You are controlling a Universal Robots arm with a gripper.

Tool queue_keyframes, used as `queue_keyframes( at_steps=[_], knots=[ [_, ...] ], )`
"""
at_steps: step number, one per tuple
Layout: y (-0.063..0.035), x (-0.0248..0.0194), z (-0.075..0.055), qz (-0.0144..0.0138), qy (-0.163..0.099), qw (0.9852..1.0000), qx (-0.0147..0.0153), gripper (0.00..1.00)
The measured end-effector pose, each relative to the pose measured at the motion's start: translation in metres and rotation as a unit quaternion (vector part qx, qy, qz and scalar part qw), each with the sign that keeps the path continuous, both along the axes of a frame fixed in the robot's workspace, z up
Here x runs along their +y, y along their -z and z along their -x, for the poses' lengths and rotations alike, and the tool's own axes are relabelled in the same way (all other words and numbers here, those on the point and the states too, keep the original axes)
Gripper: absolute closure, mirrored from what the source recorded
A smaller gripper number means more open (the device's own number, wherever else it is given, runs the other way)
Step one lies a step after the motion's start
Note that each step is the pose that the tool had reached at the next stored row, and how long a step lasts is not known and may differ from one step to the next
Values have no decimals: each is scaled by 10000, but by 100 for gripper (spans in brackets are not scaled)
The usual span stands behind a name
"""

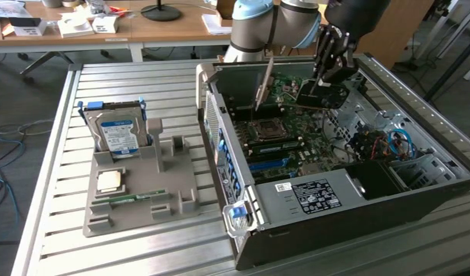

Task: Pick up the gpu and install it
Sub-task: 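Insert the gpu into the slot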

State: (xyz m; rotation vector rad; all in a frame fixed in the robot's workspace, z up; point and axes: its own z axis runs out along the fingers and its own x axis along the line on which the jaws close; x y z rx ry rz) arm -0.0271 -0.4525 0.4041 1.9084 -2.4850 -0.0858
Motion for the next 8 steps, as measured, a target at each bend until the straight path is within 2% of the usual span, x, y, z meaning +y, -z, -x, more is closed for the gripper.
queue_keyframes(
  at_steps=[4, 8],
  knots=[
    [5, 0, 0, 0, -360, 9994, 0, 74],
    [10, 0, 0, 0, -724, 9974, 0, 74]
  ],
)
